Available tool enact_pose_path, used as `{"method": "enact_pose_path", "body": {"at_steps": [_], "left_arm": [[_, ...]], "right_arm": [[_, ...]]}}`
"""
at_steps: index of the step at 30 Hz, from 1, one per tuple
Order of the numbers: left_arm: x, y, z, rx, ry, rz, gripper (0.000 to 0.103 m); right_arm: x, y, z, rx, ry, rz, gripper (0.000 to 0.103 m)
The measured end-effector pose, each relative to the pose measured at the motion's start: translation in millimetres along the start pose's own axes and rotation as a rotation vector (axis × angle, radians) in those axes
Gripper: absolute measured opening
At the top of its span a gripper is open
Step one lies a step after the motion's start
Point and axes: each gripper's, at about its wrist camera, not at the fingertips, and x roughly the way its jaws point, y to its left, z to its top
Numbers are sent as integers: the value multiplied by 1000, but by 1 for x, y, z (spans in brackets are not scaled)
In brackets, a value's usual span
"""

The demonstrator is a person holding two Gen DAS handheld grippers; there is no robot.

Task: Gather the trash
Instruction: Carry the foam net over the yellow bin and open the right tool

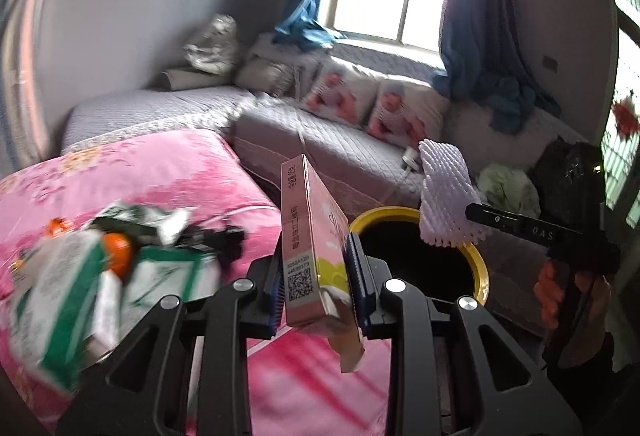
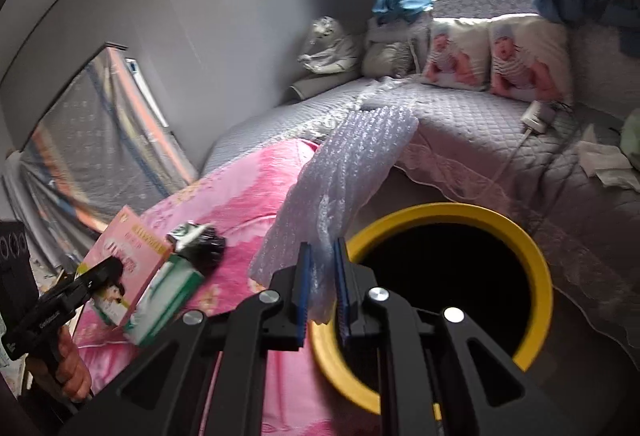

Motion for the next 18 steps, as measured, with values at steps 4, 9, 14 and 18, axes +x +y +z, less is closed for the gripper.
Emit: {"method": "enact_pose_path", "body": {"at_steps": [4,9,14,18], "left_arm": [[42,-17,5,29,57,-41,26],[84,-30,7,49,110,-70,26],[124,-50,10,88,143,-67,27],[148,-62,9,89,174,-79,27]], "right_arm": [[4,-18,-8,7,7,-69,11],[6,-35,-20,13,15,-170,11],[15,-52,-27,30,45,-267,11],[18,-66,-34,56,65,-312,11]]}}
